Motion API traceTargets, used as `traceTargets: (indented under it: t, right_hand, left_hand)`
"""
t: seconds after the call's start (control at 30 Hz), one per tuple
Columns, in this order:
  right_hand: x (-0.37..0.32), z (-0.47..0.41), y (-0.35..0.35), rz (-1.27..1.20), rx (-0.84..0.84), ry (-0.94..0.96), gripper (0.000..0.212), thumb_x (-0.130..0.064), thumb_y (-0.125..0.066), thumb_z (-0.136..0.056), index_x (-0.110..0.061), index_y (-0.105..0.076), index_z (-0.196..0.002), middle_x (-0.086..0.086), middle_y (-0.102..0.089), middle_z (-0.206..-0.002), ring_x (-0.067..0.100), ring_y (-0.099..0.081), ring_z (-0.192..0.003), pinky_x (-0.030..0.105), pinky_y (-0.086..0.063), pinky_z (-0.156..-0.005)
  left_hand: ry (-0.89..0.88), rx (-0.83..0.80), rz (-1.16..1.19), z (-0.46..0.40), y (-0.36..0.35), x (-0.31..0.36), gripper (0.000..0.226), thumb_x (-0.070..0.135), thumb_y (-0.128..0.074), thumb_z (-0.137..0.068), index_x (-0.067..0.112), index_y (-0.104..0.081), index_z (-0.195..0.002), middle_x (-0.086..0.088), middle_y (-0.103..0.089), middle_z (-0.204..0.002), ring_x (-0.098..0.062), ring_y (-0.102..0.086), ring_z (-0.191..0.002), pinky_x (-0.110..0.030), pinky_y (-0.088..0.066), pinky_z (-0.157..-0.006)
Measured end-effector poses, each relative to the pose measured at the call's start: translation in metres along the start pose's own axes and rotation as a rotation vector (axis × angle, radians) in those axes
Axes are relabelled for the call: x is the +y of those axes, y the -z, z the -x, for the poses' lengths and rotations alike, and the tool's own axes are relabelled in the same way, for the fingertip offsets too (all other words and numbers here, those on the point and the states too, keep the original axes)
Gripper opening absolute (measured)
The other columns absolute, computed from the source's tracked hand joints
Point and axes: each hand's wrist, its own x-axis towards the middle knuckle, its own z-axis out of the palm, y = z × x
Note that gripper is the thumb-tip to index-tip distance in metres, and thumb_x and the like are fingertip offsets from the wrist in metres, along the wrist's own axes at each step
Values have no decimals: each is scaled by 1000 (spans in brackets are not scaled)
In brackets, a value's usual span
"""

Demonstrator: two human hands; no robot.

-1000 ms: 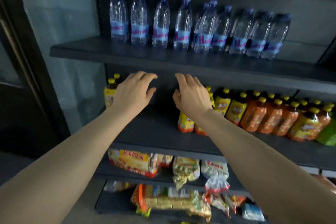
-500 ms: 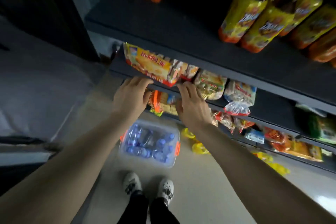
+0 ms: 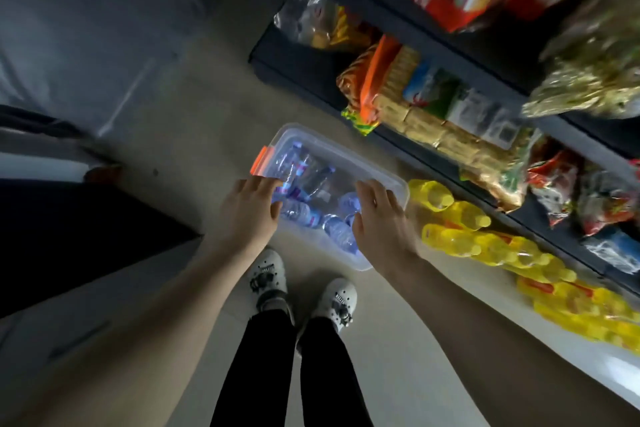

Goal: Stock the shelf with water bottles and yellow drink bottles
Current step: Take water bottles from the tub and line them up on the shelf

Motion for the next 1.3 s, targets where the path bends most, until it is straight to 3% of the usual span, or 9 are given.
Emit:
traceTargets:
  t: [0.17, 0.3, 0.43, 0.63, 0.77, 0.97, 1.07, 1.2, 1.3]
  right_hand:
    - [7, -30, -116, 117, -201, 105, 60, -10, -65, -79, -11, -41, -134, 10, -53, -124, 32, -57, -104, 41, -53, -83]
    - [1, -52, -182, 63, -249, 128, 60, -8, -75, -72, -9, -55, -129, 11, -59, -118, 33, -61, -99, 41, -55, -80]
    - [-1, -76, -240, 28, -356, 147, 56, -18, -61, -92, -14, -38, -143, 8, -45, -138, 30, -47, -122, 41, -45, -99]
    - [3, -108, -296, -74, -477, 170, 66, -29, -64, -94, -17, -29, -149, 6, -37, -148, 28, -37, -135, 42, -37, -107]
    - [0, -121, -316, -102, -540, 225, 73, -33, -71, -88, -15, -34, -148, 9, -46, -144, 30, -45, -132, 45, -40, -106]
    - [-1, -132, -326, -120, -573, 238, 69, -31, -77, -80, -12, -42, -137, 11, -58, -126, 32, -58, -113, 39, -48, -86]
    - [-2, -133, -317, -112, -578, 237, 73, -30, -76, -82, -15, -37, -142, 12, -56, -129, 35, -57, -115, 40, -47, -89]
    - [-1, -121, -288, -232, -515, 36, 63, -25, -73, -86, -15, -37, -138, 12, -52, -134, 35, -54, -119, 41, -43, -96]
    - [5, -108, -247, -343, -451, -124, 55, -29, -68, -89, -16, -41, -134, 10, -55, -129, 34, -56, -115, 40, -45, -93]
  left_hand:
    - [52, -15, -40, -2, -89, -56, 42, 17, -75, -79, 14, -62, -118, -12, -61, -116, -38, -56, -99, -45, -50, -84]
    - [66, 1, -74, -10, -146, -83, 56, 18, -75, -78, 8, -56, -129, -17, -52, -133, -40, -52, -118, -46, -46, -97]
    - [80, 74, -122, -24, -187, -95, 67, 24, -70, -82, 9, -44, -143, -18, -40, -149, -37, -39, -137, -47, -35, -109]
    - [147, 88, -184, -40, -231, -112, 78, 37, -54, -93, 4, -18, -154, -19, -17, -161, -35, -19, -148, -51, -24, -118]
    - [125, 119, -195, -42, -243, -118, 75, 34, -47, -94, 3, -17, -155, -18, -13, -162, -36, -16, -148, -51, -22, -118]
    - [111, 115, -181, -44, -249, -123, 76, 31, -45, -90, 4, -16, -156, -16, -12, -163, -37, -16, -149, -52, -18, -119]
    - [120, 102, -184, -44, -247, -121, 76, 31, -44, -89, 6, -17, -156, -15, -12, -163, -37, -16, -148, -52, -18, -119]
    - [137, 49, -195, -43, -245, -123, 83, 29, -57, -86, 8, -19, -156, -12, -4, -162, -35, -11, -149, -51, -17, -121]
    - [149, -90, -216, -43, -231, -120, 91, 37, -61, -88, 8, -9, -157, -14, 4, -162, -35, -6, -150, -50, -22, -120]
